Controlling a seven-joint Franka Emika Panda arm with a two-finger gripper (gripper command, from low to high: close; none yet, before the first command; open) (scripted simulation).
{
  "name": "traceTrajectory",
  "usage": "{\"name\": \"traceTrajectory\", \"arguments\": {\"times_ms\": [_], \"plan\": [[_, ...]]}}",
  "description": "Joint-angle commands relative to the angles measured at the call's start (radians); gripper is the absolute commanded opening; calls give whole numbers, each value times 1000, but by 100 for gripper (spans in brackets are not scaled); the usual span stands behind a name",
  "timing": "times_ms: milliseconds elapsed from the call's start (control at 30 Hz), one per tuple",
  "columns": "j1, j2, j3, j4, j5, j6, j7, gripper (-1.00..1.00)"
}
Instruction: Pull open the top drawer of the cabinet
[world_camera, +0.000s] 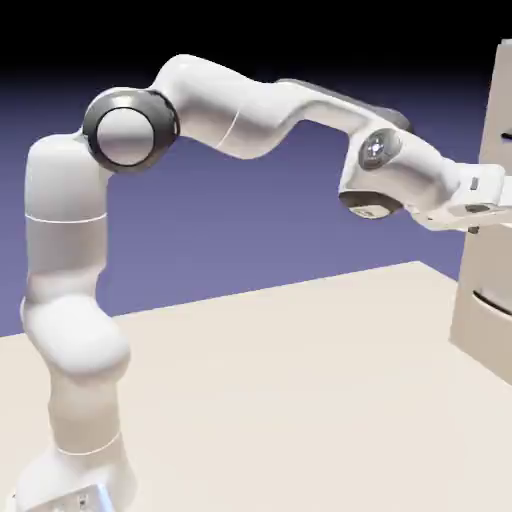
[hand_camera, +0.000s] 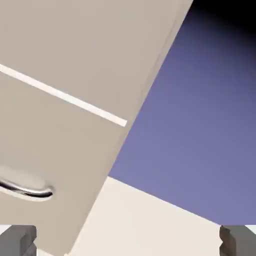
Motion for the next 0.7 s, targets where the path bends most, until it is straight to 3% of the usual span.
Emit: {"name": "traceTrajectory", "arguments": {"times_ms": [0,667], "plan": [[8,20,-13,25,31,-1,-44,0],[172,410,-275,526,658,-12,-913,0]]}}
